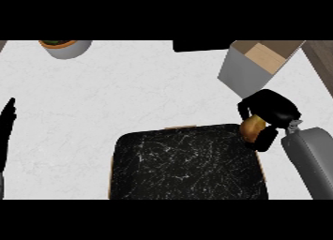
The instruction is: Pick the pear from the tray and place it in the cardboard box
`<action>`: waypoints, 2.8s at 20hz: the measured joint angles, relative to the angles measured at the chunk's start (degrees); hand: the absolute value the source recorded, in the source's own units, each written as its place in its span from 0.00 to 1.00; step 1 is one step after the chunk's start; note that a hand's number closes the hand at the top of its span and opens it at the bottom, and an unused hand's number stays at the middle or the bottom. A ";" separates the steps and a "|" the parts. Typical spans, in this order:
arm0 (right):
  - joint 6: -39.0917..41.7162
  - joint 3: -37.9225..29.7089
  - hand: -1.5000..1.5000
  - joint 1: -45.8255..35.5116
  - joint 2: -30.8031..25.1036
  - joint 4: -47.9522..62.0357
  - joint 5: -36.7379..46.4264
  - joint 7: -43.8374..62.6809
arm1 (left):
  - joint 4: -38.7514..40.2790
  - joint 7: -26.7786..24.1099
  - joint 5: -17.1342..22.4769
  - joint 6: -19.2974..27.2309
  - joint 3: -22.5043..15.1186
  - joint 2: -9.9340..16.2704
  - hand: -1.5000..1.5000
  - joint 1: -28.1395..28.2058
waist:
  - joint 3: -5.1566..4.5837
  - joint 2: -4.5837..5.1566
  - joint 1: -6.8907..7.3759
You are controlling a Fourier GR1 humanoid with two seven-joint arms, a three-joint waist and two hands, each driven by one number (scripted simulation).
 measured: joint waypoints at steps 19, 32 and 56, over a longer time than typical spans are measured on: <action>-16.36 -36.63 1.00 -9.09 -28.17 31.83 -17.70 -26.49 | 0.36 0.39 -1.33 -1.82 -2.12 -0.83 0.50 -3.55 | -0.17 0.45 5.48; -9.40 -35.08 1.00 -28.94 -21.61 42.68 -19.48 -18.53 | -0.21 0.23 -2.51 -2.26 -2.38 -1.99 0.50 -3.34 | -0.31 0.37 6.37; -18.33 -35.08 0.00 -40.87 -9.30 58.96 -17.42 0.71 | 1.24 1.56 -3.61 -3.37 -3.10 -3.18 0.50 -8.88 | -0.19 2.07 9.51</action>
